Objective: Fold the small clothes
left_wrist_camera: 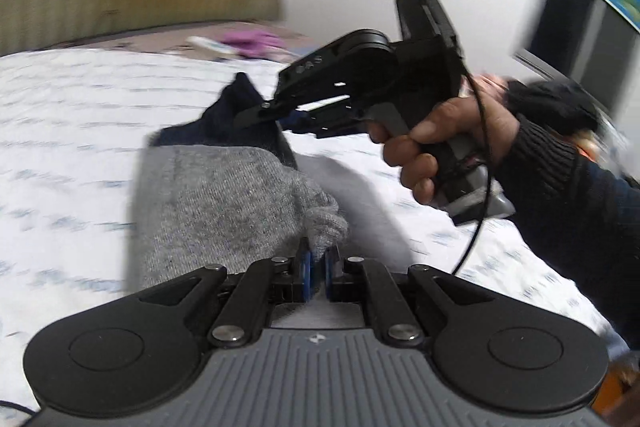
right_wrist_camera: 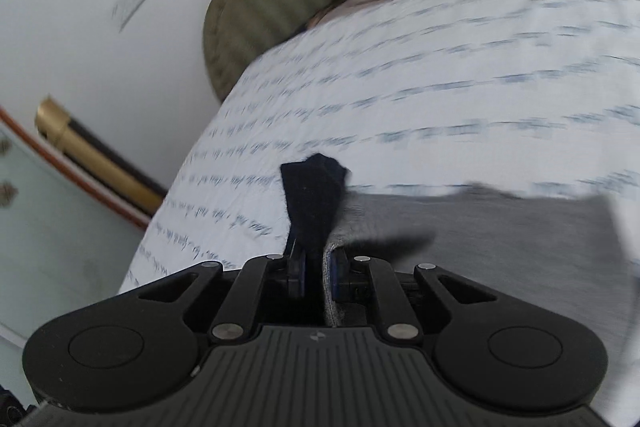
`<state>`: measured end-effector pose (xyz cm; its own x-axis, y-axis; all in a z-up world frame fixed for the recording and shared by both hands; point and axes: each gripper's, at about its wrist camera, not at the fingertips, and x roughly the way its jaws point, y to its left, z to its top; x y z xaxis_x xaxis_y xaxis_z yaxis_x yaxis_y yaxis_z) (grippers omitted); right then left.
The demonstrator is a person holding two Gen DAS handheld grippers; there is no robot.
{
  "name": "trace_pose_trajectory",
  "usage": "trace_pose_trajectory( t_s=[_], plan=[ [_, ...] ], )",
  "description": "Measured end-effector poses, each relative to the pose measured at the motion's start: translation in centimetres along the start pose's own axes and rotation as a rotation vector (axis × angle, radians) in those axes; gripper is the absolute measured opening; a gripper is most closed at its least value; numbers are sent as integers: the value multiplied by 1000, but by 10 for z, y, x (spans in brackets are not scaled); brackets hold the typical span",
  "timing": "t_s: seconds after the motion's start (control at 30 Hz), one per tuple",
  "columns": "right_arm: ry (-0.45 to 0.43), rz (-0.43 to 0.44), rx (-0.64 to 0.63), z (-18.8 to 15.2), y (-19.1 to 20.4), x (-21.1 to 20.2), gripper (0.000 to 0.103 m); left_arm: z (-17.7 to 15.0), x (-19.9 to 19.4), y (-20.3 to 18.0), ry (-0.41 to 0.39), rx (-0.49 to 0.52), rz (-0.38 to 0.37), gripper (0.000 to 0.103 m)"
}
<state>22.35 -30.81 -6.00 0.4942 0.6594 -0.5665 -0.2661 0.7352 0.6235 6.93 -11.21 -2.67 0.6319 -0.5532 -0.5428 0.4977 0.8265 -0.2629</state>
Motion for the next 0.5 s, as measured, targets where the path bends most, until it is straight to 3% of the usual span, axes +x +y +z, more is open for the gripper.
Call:
trace_pose_trajectory(
  t_s=[0.13,0.27,0.5],
  plan=[
    [-36,-55,90,-11,-56,-35,15,-9,38,-38,76,74,-69,6],
    [-42,-94,182,-32,-99,-38,15,-20,75,-53,156,145,-62,6],
    [-124,-39,188,-39,-105,-60,14,-11,77,-56,158,125,-89,6]
  ],
)
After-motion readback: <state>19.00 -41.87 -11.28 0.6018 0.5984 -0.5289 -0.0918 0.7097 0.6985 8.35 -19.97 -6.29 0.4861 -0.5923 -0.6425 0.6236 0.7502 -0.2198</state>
